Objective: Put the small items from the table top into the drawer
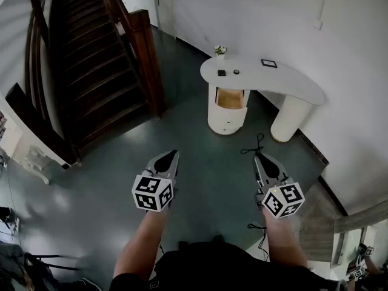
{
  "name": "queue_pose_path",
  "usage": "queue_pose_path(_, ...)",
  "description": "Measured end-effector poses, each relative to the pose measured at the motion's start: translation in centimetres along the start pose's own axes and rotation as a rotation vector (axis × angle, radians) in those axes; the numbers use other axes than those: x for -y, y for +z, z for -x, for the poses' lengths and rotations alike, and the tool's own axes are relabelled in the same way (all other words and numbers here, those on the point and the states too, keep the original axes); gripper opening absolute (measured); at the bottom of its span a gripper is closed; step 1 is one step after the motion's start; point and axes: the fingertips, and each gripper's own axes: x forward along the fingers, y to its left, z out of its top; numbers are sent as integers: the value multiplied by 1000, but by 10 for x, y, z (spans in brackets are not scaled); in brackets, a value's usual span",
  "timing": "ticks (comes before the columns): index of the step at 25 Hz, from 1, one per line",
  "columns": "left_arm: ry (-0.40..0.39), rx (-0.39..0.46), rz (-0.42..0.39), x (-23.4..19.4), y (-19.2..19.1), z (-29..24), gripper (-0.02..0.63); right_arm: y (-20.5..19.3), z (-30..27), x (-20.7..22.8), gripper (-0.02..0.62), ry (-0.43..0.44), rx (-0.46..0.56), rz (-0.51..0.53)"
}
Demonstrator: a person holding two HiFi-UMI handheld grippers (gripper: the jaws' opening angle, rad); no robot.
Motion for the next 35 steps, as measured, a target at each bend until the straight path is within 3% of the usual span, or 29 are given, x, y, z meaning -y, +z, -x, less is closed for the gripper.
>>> queue_pose_path(11,-9,-14,-20,31,-4,-15,11,-5,23,25,31,-8,14,-52)
queue_pose_path(21,-64,-40,-38,75,-11,-40,11,-7,55,55,31,-36,36,-92)
queue_pose_path(29,-90,-38,-35,71,-10,-74,11,-15,50,80,31,-71,27,-110)
queue_pose_path(35,-130,-19,-29,52,-3,-122,11,-20,14,104,31,-91,9,-98)
